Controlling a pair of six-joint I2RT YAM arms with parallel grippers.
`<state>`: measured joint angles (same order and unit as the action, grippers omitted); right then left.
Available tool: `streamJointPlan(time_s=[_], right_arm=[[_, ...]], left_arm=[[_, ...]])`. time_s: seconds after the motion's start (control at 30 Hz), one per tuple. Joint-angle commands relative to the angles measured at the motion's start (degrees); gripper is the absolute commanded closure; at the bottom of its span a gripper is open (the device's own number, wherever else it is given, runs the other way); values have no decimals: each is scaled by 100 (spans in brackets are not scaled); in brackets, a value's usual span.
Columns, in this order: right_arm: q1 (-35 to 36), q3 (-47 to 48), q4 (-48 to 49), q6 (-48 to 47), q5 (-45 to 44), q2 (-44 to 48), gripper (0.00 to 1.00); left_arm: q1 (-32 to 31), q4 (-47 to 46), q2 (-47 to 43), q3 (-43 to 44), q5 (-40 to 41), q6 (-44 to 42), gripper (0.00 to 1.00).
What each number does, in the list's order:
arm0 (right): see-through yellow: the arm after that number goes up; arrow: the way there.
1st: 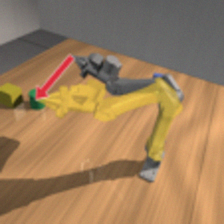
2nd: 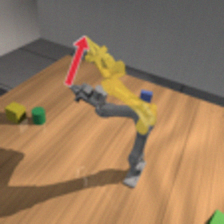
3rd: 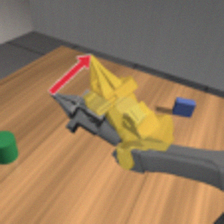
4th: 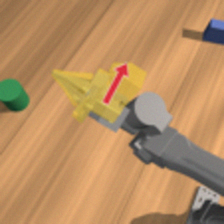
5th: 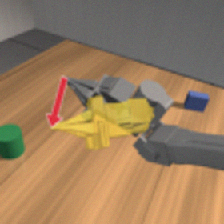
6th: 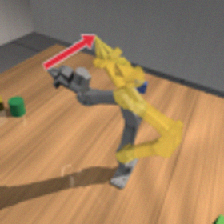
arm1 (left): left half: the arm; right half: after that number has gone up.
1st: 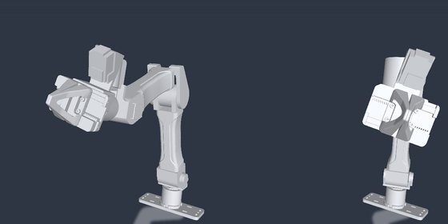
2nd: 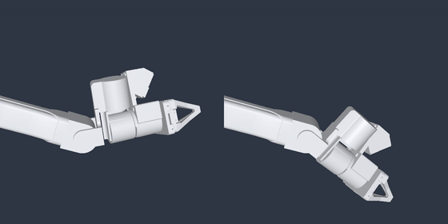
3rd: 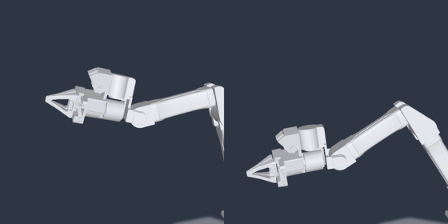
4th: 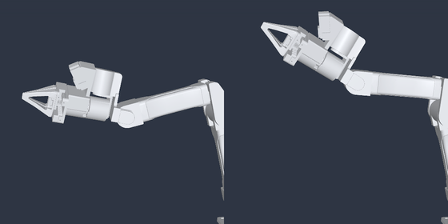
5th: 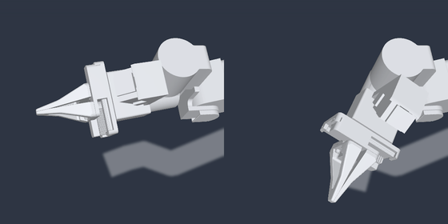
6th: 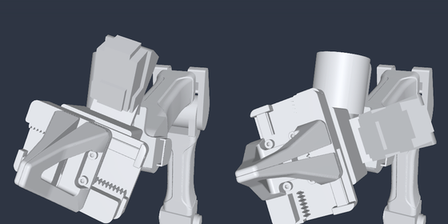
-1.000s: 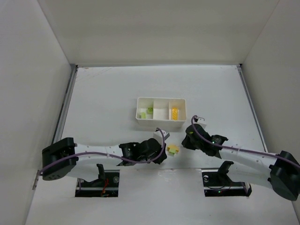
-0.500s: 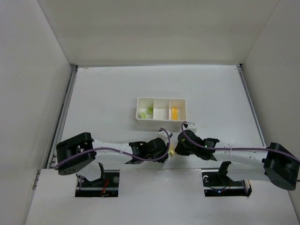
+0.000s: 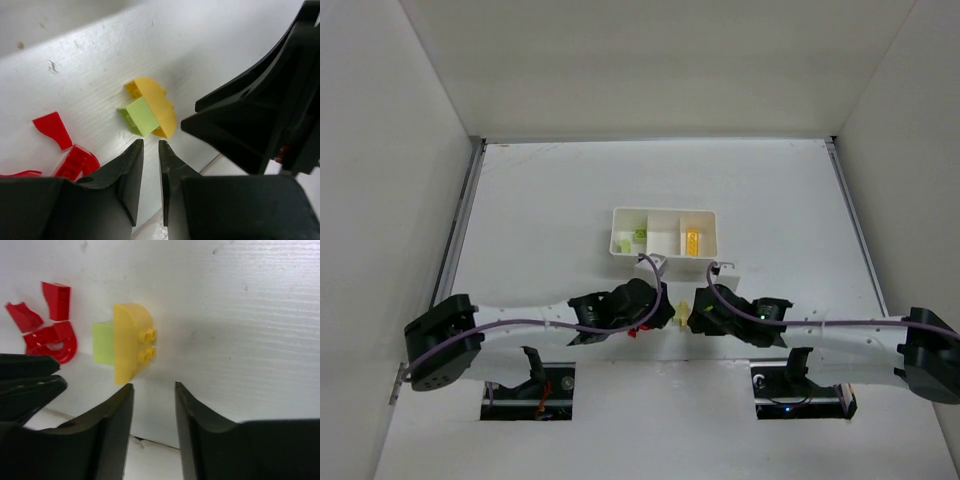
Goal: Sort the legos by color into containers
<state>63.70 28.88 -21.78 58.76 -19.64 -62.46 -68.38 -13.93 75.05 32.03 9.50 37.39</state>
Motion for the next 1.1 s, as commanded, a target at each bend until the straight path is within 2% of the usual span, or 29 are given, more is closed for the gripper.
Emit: streamJointPlan(time_s=[0.0, 0.1, 0.23, 0.4, 0.8, 1.07], right_arm=[[208, 503, -511, -49, -506, 199, 50], [261, 679, -310, -286, -401, -20, 40], [261, 742, -2, -427, -339, -433, 39], [94, 671, 270, -611, -15, -636, 39], [50, 821, 429, -840, 22, -1313, 54], [50, 654, 921, -928, -40, -1410, 63]], left_arm=[[267, -118, -674, -179, 114, 84, 82], [636, -57, -904, -206, 53, 172, 79], [980, -22, -992, -188, -53, 216, 79], [1103, -30, -1053, -241, -106, 225, 77], [1121, -57, -895, -162, -264, 304, 72], [1094, -74, -921, -276, -528, 454, 63]])
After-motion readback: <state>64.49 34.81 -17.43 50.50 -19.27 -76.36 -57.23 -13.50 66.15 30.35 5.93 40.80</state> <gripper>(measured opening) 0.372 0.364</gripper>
